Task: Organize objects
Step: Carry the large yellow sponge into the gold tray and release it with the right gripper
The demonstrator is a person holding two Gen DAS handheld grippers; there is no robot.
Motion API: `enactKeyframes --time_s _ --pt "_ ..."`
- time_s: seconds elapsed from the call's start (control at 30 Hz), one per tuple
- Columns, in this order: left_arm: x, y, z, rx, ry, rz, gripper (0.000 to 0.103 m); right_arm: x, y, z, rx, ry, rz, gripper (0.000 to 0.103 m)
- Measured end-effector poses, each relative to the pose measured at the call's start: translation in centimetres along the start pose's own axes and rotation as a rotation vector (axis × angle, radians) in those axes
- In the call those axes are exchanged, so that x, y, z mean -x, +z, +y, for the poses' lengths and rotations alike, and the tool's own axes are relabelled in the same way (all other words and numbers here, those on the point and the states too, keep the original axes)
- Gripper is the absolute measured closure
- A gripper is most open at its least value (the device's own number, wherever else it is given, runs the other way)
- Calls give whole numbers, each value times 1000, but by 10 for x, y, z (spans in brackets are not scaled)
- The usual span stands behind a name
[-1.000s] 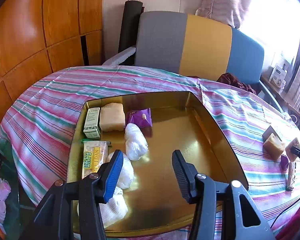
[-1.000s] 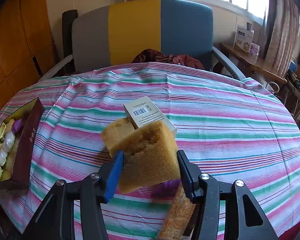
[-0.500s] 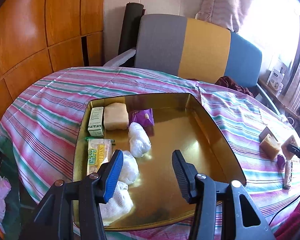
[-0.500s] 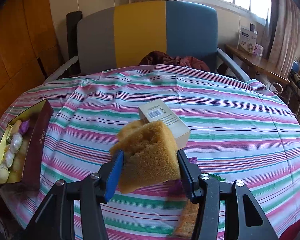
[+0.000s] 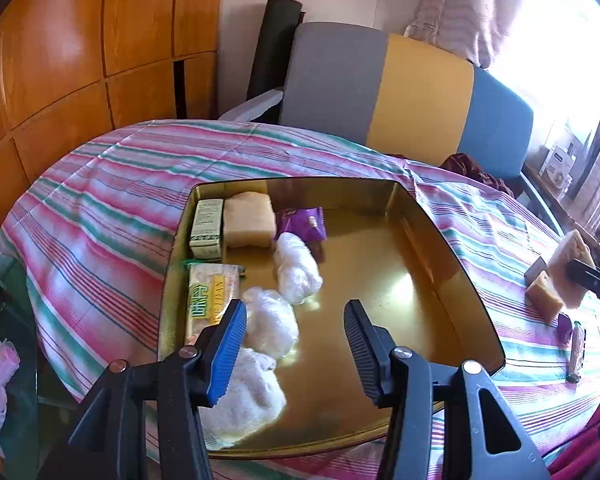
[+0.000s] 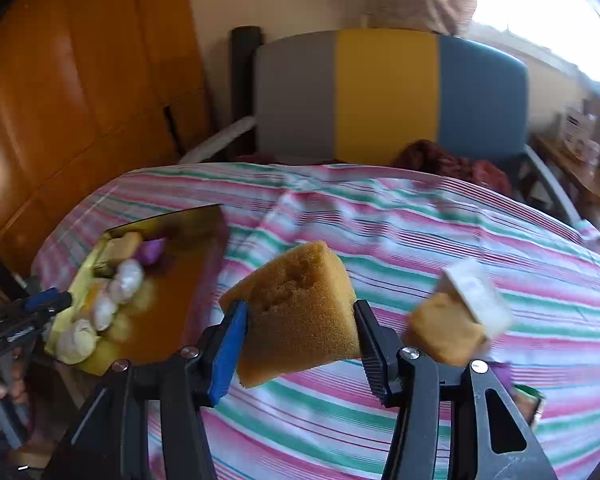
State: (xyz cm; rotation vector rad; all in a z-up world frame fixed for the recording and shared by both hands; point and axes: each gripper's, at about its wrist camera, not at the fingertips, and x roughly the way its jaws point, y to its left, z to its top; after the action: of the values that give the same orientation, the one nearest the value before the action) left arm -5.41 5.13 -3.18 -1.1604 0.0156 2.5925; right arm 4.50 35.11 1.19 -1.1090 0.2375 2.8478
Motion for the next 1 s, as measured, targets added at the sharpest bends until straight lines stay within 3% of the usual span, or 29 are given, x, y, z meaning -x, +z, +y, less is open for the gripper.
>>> enactKeyframes --time_s 0.37,0.53,0.77,1.0 --pt "3 -4 56 122 67 28 52 -43 3 95 113 195 67 48" --pt "7 -9 76 159 80 28 52 -84 -9 141 152 295 167 48" --pt "3 -13 83 182 69 35 52 -135 -42 190 223 344 315 47" --pt "-4 -17 80 170 57 53 52 -144 -51 195 209 357 338 36"
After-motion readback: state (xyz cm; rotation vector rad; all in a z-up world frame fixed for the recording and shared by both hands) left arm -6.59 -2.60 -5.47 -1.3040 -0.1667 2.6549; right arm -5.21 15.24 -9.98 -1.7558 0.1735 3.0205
